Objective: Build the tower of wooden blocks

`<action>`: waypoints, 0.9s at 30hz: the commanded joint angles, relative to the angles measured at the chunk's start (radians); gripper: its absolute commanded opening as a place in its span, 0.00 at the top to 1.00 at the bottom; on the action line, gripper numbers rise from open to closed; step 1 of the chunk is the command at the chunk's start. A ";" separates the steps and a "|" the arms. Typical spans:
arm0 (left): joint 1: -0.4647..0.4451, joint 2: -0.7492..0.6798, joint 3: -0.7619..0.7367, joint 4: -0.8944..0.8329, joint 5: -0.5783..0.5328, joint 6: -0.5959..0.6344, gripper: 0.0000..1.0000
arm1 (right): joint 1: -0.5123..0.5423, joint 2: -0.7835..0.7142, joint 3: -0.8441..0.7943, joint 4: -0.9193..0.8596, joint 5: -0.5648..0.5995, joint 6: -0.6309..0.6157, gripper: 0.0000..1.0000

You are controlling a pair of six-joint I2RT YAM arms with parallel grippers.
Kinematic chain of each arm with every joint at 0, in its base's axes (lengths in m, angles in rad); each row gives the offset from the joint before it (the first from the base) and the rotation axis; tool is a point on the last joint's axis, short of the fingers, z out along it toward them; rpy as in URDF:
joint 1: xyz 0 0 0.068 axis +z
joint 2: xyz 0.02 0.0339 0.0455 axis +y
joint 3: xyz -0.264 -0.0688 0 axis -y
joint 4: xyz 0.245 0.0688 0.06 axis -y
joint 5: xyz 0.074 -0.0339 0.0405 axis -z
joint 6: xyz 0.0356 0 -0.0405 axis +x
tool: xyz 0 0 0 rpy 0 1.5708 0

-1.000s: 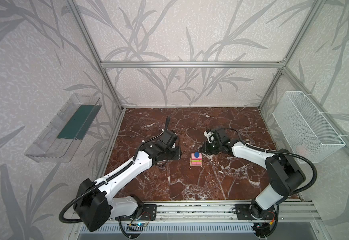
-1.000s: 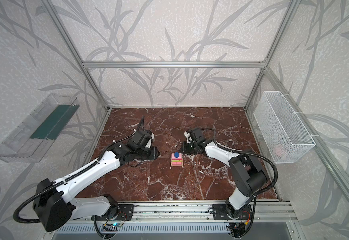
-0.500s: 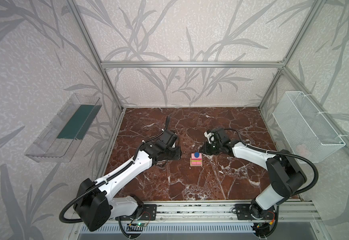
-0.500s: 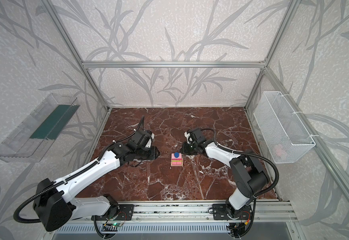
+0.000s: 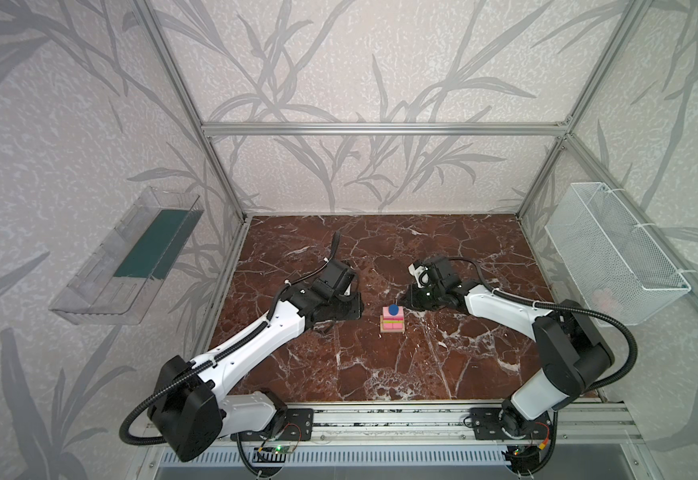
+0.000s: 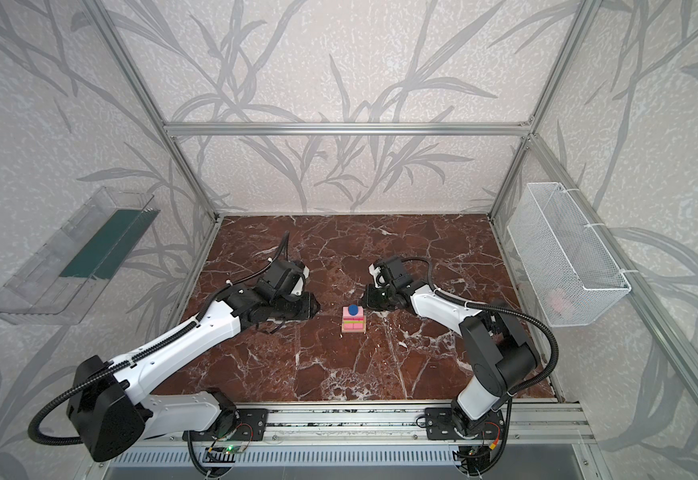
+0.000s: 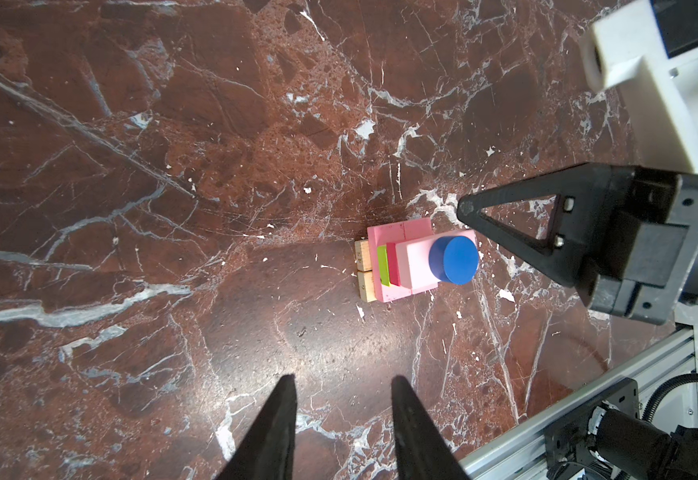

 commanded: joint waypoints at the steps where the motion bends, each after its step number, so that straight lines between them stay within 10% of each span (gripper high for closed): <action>1: 0.004 0.006 -0.007 0.017 0.005 0.000 0.63 | 0.006 -0.036 -0.012 -0.015 0.008 0.000 1.00; 27: 0.004 0.015 -0.005 0.019 0.017 -0.002 0.63 | 0.005 -0.051 -0.034 -0.012 0.010 0.000 1.00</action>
